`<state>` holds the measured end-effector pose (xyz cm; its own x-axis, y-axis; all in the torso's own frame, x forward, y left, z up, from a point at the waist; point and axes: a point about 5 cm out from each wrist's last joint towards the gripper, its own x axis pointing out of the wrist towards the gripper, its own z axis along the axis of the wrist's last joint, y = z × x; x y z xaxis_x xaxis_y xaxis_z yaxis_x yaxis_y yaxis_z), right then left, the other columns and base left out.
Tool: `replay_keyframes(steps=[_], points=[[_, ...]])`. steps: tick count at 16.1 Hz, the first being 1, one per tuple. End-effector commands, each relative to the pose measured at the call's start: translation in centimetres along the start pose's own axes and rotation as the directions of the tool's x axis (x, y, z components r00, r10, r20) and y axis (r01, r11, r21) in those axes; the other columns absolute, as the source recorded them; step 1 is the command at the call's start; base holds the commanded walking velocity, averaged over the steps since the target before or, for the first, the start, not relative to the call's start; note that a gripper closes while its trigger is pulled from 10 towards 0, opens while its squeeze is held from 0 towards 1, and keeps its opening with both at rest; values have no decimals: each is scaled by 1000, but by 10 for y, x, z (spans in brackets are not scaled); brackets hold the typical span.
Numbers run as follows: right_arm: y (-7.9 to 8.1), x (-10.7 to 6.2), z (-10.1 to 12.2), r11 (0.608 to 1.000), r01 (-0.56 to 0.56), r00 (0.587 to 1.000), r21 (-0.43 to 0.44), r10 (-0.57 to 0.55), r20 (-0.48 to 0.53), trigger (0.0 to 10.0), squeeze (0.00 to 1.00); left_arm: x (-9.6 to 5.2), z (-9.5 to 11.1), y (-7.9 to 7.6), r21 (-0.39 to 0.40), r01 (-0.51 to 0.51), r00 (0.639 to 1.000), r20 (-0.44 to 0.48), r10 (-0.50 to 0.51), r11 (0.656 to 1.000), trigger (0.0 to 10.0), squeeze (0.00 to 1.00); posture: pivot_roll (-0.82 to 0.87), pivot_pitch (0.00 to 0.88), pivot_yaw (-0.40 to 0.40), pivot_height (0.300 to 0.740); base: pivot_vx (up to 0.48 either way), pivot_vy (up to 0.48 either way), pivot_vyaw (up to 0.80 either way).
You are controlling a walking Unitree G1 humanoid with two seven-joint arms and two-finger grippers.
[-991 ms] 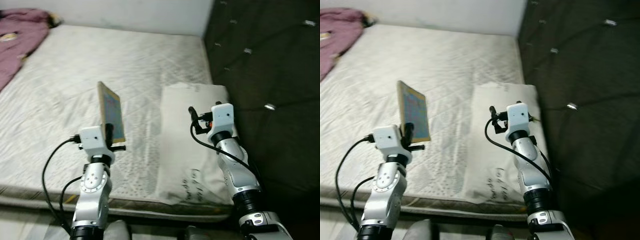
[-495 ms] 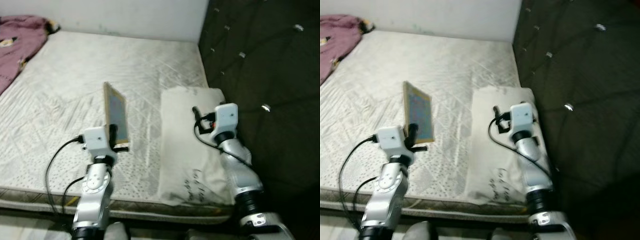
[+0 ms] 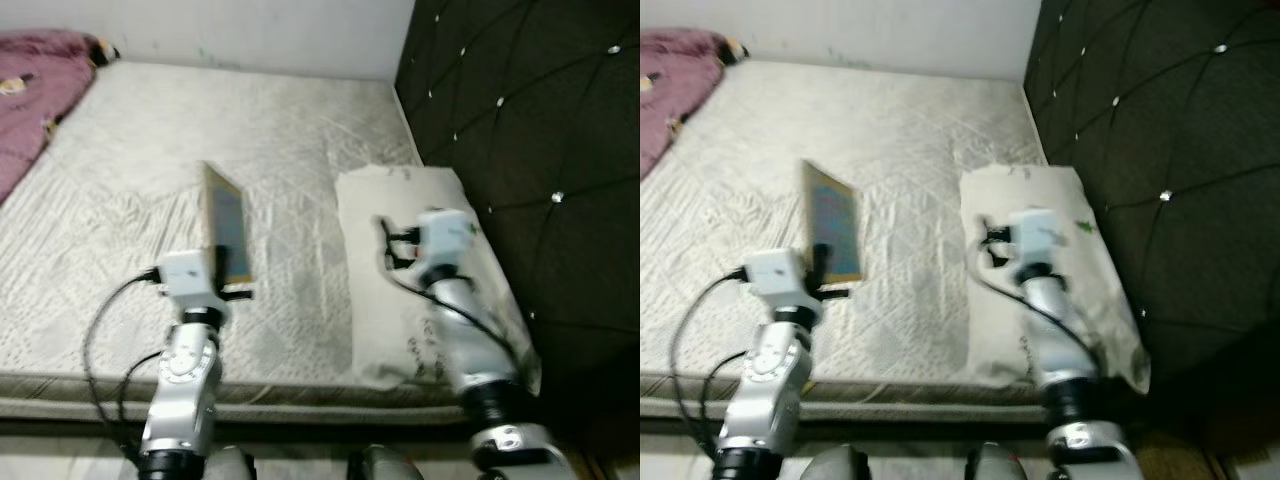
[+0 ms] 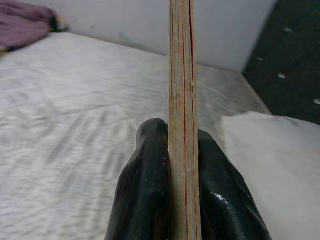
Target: Clean up the room
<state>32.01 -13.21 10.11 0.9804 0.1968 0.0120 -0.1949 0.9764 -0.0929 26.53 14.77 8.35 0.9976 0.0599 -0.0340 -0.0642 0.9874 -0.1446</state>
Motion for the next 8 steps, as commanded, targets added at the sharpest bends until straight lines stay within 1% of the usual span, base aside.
replay_keyframes(steps=[1, 2, 4, 5, 6, 8], points=[[-11, 2, 4, 999, 29, 1000, -18, -29, 11, 10000, 0, 3, 12, -8, 1, 25, 998, 63, -25, 1000, 10000, 0, -48, 39, -35, 740, 0, 0, 0], [-10, 2, 6, 999, 26, 1000, -20, -26, 14, 10000, 0, 4, 14, -8, 13, 28, 997, 69, -29, 1000, 10000, 0, -41, 45, -35, 740, 0, 0, 0], [-7, 6, 10, 1000, 18, 1000, -24, -18, 19, 10000, 0, 4, 18, -8, 6, 46, 995, 83, -46, 999, 10000, 0, -34, 59, -27, 740, 0, 0, 0], [-4, 7, 12, 1000, 13, 1000, -6, -13, 22, 10000, 0, 4, 19, -5, 23, 32, 996, 79, -34, 999, 10000, 0, -27, 59, -22, 740, 0, 0, 0], [-1, 6, 11, 1000, 8, 1000, -10, -8, 21, 10000, 0, 4, 18, -2, 41, 6, 997, 70, -8, 999, 10000, 0, -25, 59, -21, 740, 0, 0, -500], [1, 4, 5, 1000, 5, 1000, -1, -5, 4, 10000, 0, 4, 16, 1, 32, -12, 998, 59, 10, 999, 10000, 0, -24, 49, -24, 740, 0, 0, -800]])
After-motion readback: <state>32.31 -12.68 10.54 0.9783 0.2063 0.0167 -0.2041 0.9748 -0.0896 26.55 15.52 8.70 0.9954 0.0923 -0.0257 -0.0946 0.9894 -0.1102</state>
